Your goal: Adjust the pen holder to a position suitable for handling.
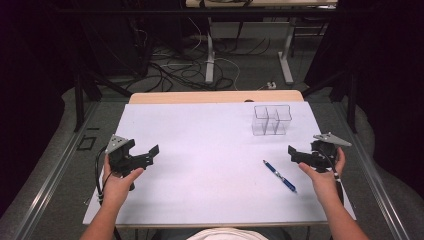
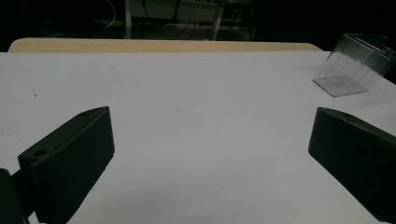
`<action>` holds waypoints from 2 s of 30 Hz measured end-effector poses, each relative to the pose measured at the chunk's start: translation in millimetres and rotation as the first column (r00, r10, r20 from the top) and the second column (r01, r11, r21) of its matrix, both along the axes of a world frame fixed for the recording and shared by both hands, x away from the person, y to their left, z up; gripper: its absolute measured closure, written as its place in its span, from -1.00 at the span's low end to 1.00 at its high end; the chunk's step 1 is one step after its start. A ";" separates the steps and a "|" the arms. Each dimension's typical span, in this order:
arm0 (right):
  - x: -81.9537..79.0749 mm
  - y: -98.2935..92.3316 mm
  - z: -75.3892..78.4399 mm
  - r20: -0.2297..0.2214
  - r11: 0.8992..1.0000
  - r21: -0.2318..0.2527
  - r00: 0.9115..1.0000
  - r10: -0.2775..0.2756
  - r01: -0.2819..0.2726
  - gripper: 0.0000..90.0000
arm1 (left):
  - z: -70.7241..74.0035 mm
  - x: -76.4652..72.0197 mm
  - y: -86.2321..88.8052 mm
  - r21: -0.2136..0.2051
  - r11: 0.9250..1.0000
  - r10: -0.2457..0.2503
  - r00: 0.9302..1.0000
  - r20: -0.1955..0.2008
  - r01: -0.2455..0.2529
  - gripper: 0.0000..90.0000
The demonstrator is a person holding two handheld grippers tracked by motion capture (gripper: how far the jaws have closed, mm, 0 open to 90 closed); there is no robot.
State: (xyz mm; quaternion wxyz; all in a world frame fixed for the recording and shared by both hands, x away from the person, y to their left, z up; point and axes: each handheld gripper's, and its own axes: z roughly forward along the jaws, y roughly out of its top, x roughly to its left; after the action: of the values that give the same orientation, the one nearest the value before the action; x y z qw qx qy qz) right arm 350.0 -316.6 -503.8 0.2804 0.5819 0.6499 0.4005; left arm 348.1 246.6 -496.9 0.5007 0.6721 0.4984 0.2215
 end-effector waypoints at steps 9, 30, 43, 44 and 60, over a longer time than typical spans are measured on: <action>3.6 -2.6 2.1 0.023 0.999 -0.034 1.000 0.005 -0.004 -0.64 | 1.3 -1.8 1.1 -0.006 1.000 0.008 1.000 0.018 -0.008 -0.99; 28.6 2.2 30.5 0.043 0.994 -0.035 0.993 0.106 -0.105 0.37 | 5.2 -8.7 4.9 -0.008 1.000 0.030 0.999 0.042 -0.030 -0.99; 59.8 -2.6 46.0 0.019 0.993 -0.064 0.994 0.104 -0.103 0.97 | 3.9 -9.0 6.6 -0.015 0.999 0.031 0.999 0.034 -0.030 -0.99; 59.8 -2.6 46.0 0.019 0.993 -0.064 0.994 0.104 -0.103 0.97 | 3.8 -8.7 6.7 -0.015 0.999 0.030 0.999 0.034 -0.030 -0.99; 104.8 -4.1 49.9 -0.026 0.994 -0.091 0.998 0.061 -0.063 1.00 | 2.5 -7.6 6.9 -0.022 0.999 0.036 0.999 0.029 -0.036 -0.99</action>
State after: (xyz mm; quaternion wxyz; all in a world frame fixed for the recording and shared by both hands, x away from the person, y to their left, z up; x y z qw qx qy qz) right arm 454.8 -320.7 -453.9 0.2865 0.5526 0.6885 0.3722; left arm 340.5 253.5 -494.4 0.5112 0.6543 0.5054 0.2348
